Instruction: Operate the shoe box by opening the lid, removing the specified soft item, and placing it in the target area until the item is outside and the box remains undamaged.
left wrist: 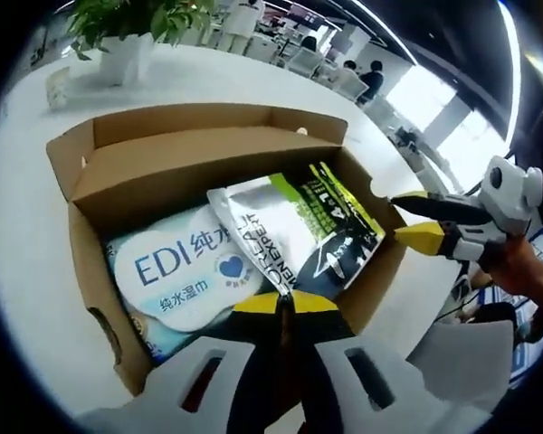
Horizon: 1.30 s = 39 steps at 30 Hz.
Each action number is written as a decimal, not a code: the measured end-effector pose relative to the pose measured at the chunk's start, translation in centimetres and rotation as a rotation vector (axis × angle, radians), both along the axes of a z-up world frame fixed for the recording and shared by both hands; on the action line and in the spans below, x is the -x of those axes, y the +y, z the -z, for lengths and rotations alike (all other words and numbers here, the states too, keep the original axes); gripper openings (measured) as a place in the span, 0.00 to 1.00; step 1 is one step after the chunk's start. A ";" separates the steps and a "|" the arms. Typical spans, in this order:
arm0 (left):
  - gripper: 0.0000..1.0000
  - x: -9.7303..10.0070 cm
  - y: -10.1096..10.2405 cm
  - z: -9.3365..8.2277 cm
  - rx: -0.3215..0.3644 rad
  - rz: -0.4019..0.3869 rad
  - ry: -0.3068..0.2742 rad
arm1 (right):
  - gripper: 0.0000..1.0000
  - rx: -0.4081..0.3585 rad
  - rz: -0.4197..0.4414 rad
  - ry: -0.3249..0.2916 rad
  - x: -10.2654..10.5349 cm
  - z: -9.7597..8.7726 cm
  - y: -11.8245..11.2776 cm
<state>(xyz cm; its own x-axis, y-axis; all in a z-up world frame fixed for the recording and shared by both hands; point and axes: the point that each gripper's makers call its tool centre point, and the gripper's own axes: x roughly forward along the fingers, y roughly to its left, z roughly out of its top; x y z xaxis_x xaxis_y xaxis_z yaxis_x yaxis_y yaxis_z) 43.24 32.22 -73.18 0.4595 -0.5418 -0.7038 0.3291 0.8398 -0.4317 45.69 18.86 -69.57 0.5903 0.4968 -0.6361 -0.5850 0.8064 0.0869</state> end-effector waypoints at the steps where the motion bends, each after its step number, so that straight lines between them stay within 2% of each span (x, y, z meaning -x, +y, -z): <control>1: 0.02 0.0 0.0 0.0 -0.004 0.007 -0.001 | 0.38 -0.001 -0.002 0.002 -0.1 0.0 0.1; 9: 0.02 0.1 0.1 0.0 -0.014 0.030 -0.003 | 0.37 -0.007 0.013 0.071 -1.0 1.0 0.8; 25: 0.01 0.2 0.2 0.2 -0.009 0.038 0.002 | 0.36 0.020 0.002 0.146 -1.1 3.1 2.0; 39: 0.01 0.0 0.3 0.3 -0.005 0.038 0.007 | 0.29 0.007 0.016 0.160 -1.5 3.4 2.4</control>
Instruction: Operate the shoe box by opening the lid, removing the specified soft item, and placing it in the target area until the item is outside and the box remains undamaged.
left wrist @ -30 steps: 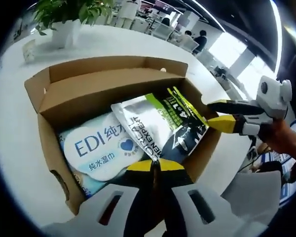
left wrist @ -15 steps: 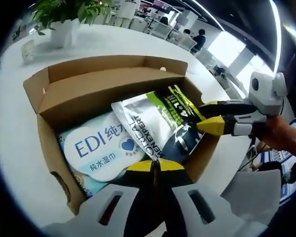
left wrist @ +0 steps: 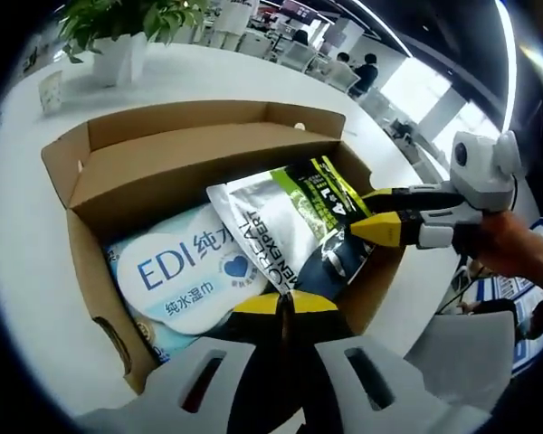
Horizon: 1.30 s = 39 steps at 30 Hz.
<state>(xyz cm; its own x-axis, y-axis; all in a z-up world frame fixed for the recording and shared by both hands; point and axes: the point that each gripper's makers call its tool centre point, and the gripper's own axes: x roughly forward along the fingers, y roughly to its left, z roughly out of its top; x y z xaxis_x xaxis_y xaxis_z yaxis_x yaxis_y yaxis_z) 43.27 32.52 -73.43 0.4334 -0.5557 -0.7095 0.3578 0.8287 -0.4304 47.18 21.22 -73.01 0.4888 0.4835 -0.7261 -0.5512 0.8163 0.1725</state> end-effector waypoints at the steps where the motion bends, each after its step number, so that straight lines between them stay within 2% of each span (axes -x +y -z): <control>1: 0.01 0.0 0.0 0.0 0.001 -0.001 0.001 | 0.29 -0.003 0.006 0.002 0.0 0.0 0.0; 8: 0.01 0.0 0.0 -0.1 0.011 0.003 0.002 | 0.16 -0.042 0.070 -0.005 -0.4 -0.4 -0.6; 12: 0.01 -0.1 0.3 -0.3 0.004 0.001 -0.008 | 0.05 -0.042 0.083 -0.009 -0.3 -0.4 -0.9; 15: 0.01 -0.2 0.6 -0.8 0.009 -0.008 -0.014 | 0.00 -0.069 0.113 -0.030 0.0 -1.1 -0.9; 19: 0.01 -0.2 1.0 -1.2 0.020 -0.029 -0.023 | 0.00 -0.076 0.105 -0.050 0.5 -1.4 -0.7; 30: 0.01 -0.5 1.0 -2.7 0.024 -0.021 -0.060 | 0.00 -0.086 0.108 -0.066 1.0 -2.5 -0.8; 39: 0.01 -0.6 0.1 -4.9 0.041 0.009 -0.099 | 0.00 -0.106 0.124 -0.094 1.3 -4.0 -1.9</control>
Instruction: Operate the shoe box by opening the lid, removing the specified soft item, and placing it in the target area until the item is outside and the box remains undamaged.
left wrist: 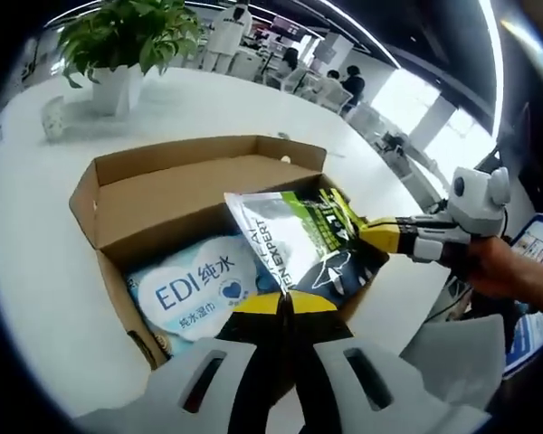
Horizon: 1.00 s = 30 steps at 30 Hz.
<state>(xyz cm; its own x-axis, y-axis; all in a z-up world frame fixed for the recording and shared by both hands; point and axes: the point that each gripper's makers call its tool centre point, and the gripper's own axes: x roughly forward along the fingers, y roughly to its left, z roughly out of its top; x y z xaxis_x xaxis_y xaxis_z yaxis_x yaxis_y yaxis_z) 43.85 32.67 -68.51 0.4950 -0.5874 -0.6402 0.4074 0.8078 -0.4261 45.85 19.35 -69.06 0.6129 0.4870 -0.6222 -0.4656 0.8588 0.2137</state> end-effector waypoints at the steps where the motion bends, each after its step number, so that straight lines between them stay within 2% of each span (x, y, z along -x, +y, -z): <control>1: 0.01 0.0 -0.1 -0.2 0.001 0.004 -0.004 | 0.00 -0.001 0.001 -0.001 0.0 -0.1 -0.1; 9: 0.01 -0.3 -2.2 -1.9 0.016 0.044 -0.039 | 0.00 -0.010 0.040 -0.023 0.4 -1.1 -2.1; 19: 0.01 -1.1 -6.0 -3.6 0.026 0.121 -0.078 | 0.00 0.007 0.092 -0.047 0.5 -2.3 -5.9; 30: 0.01 -1.6 -10.6 -3.7 0.018 0.211 -0.091 | 0.00 0.033 0.148 -0.044 0.7 -2.3 -10.3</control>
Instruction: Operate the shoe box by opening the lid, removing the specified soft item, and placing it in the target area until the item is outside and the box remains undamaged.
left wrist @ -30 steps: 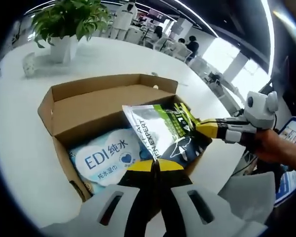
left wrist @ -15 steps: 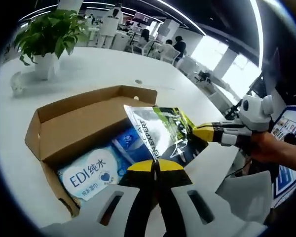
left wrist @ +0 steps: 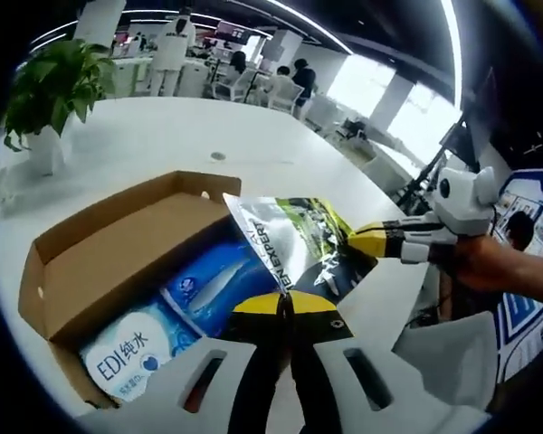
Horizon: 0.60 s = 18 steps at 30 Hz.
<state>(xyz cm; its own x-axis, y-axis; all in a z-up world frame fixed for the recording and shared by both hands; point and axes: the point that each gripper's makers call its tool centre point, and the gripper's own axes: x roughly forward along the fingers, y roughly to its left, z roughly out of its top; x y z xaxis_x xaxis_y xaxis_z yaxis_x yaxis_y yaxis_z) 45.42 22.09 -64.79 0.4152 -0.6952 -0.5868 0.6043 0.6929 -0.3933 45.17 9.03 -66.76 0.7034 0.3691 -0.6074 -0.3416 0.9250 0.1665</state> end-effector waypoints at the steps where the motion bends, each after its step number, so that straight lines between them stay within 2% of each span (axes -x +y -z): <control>1: 0.01 0.0 -0.2 0.0 0.000 0.003 0.000 | 0.00 0.001 0.002 0.001 0.0 0.0 -0.2; 12: 0.01 -0.7 -4.8 0.7 -0.051 0.119 -0.015 | 0.00 -0.005 0.069 0.022 -0.4 0.7 -4.6; 18: 0.01 -1.6 -7.2 1.5 -0.089 0.171 -0.021 | 0.00 -0.017 0.115 0.024 -1.5 0.9 -7.0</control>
